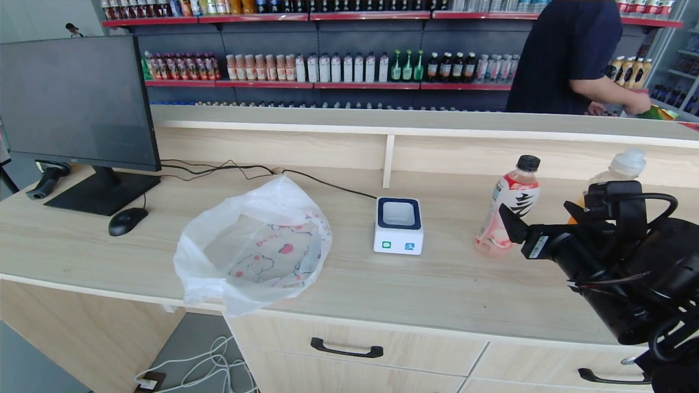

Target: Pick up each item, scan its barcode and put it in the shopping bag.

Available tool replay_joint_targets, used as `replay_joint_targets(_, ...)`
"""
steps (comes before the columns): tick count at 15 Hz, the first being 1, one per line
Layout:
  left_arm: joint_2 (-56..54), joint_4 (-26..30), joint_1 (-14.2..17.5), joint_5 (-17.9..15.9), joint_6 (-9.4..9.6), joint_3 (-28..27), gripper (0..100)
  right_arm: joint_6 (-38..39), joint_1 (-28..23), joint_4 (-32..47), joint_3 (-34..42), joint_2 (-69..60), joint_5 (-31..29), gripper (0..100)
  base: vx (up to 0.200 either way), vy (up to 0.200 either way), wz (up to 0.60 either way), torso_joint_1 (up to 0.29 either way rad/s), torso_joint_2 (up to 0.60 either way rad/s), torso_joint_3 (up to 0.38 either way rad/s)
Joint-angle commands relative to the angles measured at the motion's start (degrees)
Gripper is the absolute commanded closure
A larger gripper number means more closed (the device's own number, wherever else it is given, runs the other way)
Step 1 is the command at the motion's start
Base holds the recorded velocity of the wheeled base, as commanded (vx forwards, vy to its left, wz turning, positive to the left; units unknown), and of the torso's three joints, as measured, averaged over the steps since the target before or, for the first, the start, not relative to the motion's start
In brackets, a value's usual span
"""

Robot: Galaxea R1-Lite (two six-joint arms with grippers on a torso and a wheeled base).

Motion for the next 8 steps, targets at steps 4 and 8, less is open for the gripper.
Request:
replay_joint_targets(4, 0.0, 0.0, 0.0, 0.0, -0.05, 0.0, 0, 0.3, -1.1, -0.1, -2.9, 4.9, 0.1, 0, 0.000, 0.000, 0.00, 0.000, 0.00, 0.000)
replay_joint_targets(8, 0.1, -0.1, 0.0, 0.0, 0.13, 0.0, 0, 0.3, -3.8, -0.1, -4.9, 7.5, 2.7, 0, 0.000, 0.000, 0.00, 0.000, 0.00, 0.000)
